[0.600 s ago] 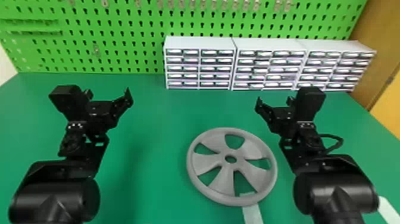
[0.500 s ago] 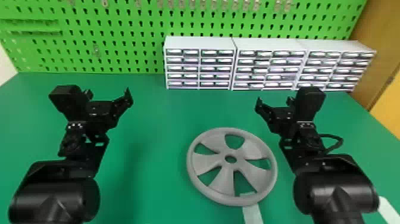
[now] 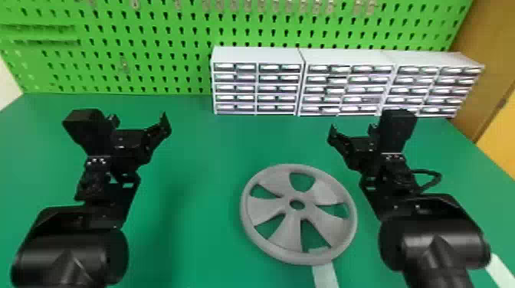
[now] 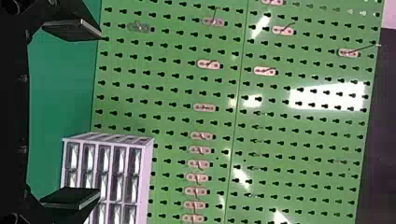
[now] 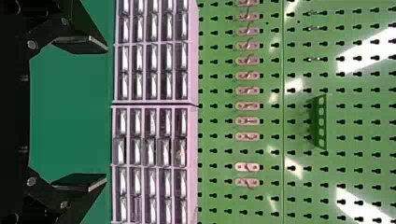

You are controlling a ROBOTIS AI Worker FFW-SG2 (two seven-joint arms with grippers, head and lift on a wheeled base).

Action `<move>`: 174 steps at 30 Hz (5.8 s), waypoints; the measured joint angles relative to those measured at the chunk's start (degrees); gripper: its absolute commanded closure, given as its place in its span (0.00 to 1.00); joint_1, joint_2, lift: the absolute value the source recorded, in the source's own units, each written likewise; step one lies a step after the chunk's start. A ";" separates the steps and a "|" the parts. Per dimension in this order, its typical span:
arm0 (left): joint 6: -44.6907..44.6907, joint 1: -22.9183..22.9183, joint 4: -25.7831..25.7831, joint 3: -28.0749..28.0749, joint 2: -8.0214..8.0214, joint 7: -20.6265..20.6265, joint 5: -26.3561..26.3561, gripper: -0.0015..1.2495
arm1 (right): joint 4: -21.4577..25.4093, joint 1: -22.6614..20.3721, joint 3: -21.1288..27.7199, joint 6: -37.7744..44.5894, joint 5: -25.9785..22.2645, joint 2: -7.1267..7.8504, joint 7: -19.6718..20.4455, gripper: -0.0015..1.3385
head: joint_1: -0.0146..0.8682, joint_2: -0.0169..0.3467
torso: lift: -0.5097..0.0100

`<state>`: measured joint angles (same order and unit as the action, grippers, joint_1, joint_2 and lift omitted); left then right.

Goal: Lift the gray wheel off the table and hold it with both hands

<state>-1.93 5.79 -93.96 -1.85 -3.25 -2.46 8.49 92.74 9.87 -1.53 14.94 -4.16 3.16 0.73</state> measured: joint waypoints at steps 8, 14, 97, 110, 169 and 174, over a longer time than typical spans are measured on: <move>-0.02 0.00 0.00 0.01 0.00 0.01 0.22 0.09 | 4.24 1.04 0.18 10.69 -0.74 0.35 1.59 0.23 | 0.82 0.09 | 0.79; -0.21 0.08 0.00 0.08 0.00 0.23 0.55 0.09 | 9.91 3.22 0.80 25.80 -2.00 0.75 2.51 0.23 | 0.82 0.09 | 0.79; -0.79 0.10 -0.44 0.31 0.00 0.80 0.39 0.09 | -15.59 22.37 -4.70 71.30 -25.46 8.74 12.28 0.28 | 0.82 0.09 | 0.79; -0.79 0.10 -0.44 0.35 0.00 0.79 0.39 0.09 | -16.43 22.48 -4.99 70.78 -25.27 8.71 12.28 0.42 | 0.82 0.09 | 0.79; -0.79 0.25 -0.93 0.09 0.00 0.94 0.31 0.09 | -14.30 23.02 -7.80 69.99 -22.70 8.82 12.28 0.85 | 0.82 0.09 | 0.79; -0.79 0.18 -1.02 0.09 0.00 1.10 0.31 0.09 | -13.30 22.71 -7.85 69.55 -22.33 8.84 12.28 0.85 | 0.82 0.09 | 0.79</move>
<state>-2.72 5.98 -94.98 -1.76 -3.25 -1.36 8.80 79.44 32.58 -9.37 84.49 -26.50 11.99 13.01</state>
